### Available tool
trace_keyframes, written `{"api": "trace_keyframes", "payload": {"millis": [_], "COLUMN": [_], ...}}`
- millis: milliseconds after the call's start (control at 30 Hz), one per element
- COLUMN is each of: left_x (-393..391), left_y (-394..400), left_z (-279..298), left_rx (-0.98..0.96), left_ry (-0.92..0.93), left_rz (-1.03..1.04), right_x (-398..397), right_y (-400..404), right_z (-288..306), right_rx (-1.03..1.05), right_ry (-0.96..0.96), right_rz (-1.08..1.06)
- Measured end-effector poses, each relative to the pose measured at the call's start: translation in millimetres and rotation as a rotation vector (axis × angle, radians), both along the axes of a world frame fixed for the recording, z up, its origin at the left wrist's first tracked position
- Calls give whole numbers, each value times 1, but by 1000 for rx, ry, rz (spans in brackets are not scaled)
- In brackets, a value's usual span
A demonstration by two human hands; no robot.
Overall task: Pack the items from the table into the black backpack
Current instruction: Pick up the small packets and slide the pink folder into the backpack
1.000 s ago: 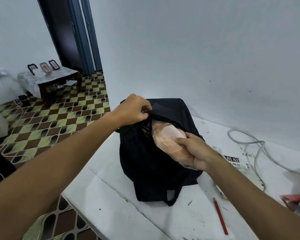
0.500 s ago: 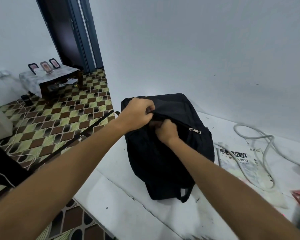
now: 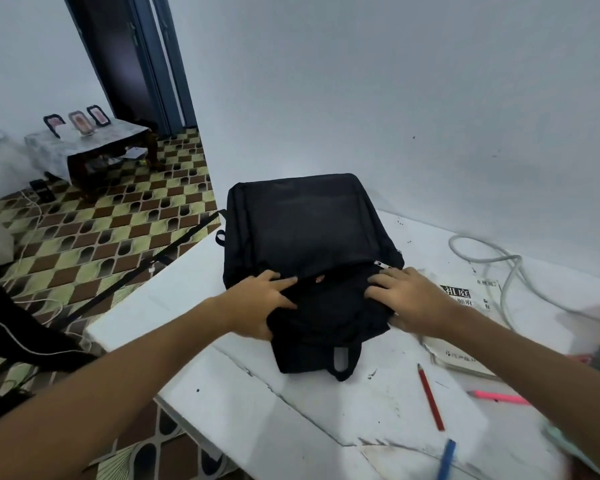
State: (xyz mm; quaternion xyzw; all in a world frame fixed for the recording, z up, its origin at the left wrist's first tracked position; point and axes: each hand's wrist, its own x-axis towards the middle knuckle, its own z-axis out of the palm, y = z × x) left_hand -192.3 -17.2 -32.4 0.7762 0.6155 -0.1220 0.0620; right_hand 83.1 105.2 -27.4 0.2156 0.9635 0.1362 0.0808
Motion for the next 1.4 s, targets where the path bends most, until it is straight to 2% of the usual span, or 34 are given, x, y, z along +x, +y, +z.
{"api": "trace_keyframes", "payload": {"millis": [100, 233, 400, 567, 667, 733, 833, 933, 1033, 1133, 1200, 1267, 1333, 1400], "left_x": [-15, -31, -40, -49, -57, -65, -65, -57, -48, -26, -10, 11, 36, 64], "left_y": [7, 18, 40, 53, 50, 44, 30, 23, 20, 25, 31, 41, 57, 74], "left_z": [25, 71, 139, 172, 164, 150, 124, 90, 72, 82, 92, 96, 95, 91], "left_rx": [97, 350, 611, 725, 665, 546, 293, 49, -256, -527, -450, -284, -174, -122], "left_ry": [-355, -596, -667, -660, -673, -698, -707, -548, -362, -404, -491, -523, -572, -651], "left_rz": [96, 251, 280, 298, 335, 354, 309, 248, 272, 318, 290, 216, 144, 94], "right_x": [-5, -14, -37, -56, -59, -56, -46, -39, -38, -34, -36, -36, -28, -15], "right_y": [2, 23, 51, 61, 55, 50, 42, 25, 6, -10, -19, -25, -29, -33], "right_z": [16, 63, 132, 164, 158, 145, 117, 81, 54, 32, 15, 4, 6, 14], "right_rx": [-150, -238, -170, -117, -128, -166, -351, -514, -565, -513, -410, -443, -603, -721], "right_ry": [155, 540, 808, 889, 857, 798, 621, 412, 295, 225, 141, 108, 194, 386], "right_rz": [-42, -149, -157, -187, -197, -196, -168, -169, -206, -231, -203, -200, -242, -321]}}
